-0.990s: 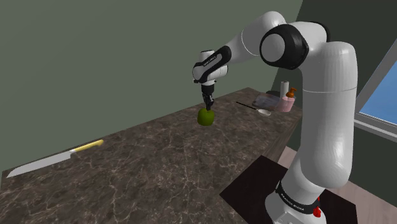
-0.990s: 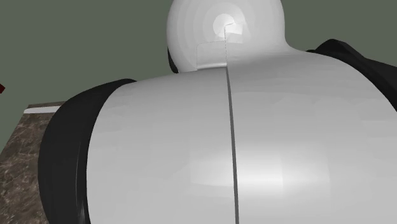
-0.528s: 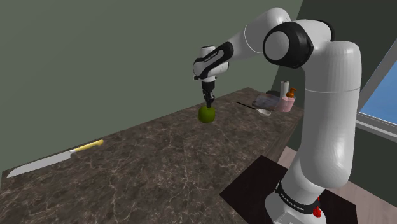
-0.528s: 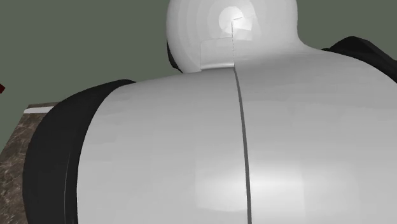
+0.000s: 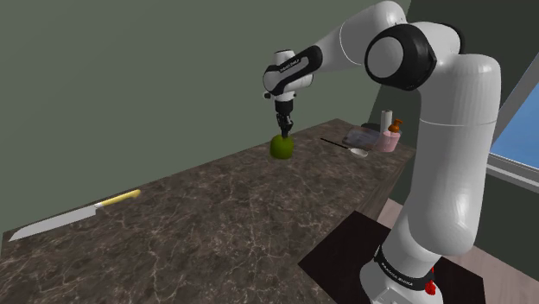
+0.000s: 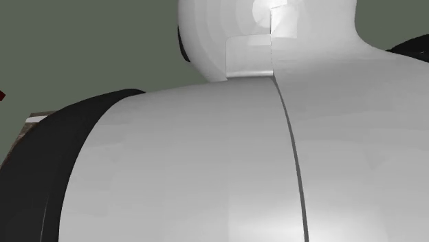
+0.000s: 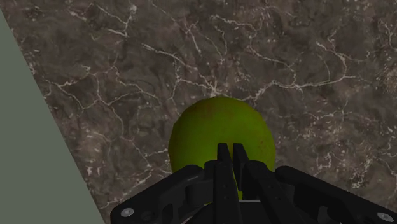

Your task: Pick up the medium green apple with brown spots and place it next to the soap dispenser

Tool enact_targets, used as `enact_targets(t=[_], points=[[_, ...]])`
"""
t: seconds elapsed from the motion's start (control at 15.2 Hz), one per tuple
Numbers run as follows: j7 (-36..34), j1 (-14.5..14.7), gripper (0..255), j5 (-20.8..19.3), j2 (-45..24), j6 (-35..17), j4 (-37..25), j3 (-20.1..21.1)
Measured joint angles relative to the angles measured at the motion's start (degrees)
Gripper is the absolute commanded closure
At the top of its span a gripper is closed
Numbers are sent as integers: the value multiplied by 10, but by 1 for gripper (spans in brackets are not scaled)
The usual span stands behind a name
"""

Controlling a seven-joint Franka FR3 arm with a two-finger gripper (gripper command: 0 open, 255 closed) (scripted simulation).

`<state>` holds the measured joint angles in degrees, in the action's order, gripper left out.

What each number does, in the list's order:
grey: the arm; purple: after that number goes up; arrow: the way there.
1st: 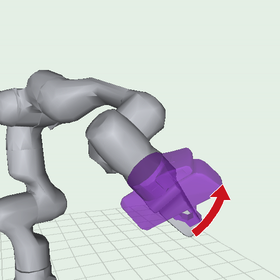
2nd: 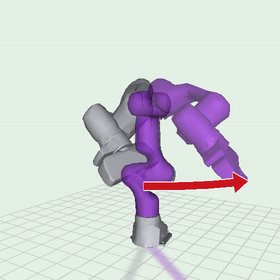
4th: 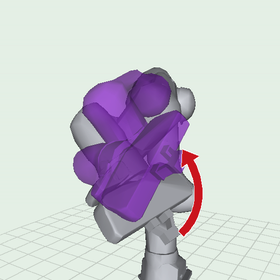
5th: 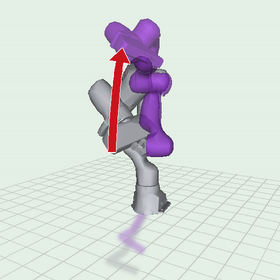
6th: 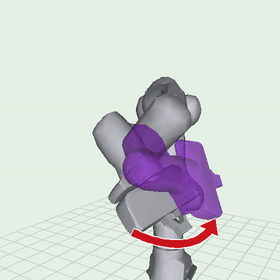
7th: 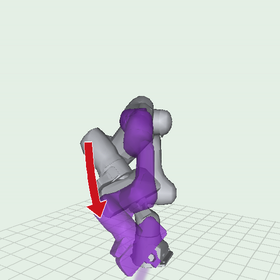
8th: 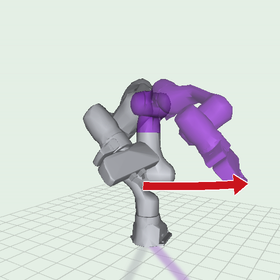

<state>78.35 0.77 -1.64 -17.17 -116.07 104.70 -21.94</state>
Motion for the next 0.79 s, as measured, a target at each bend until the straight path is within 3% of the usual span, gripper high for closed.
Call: enact_targets(t=[0.79], points=[[2,3,255,-10,31,83,-54,-4]])
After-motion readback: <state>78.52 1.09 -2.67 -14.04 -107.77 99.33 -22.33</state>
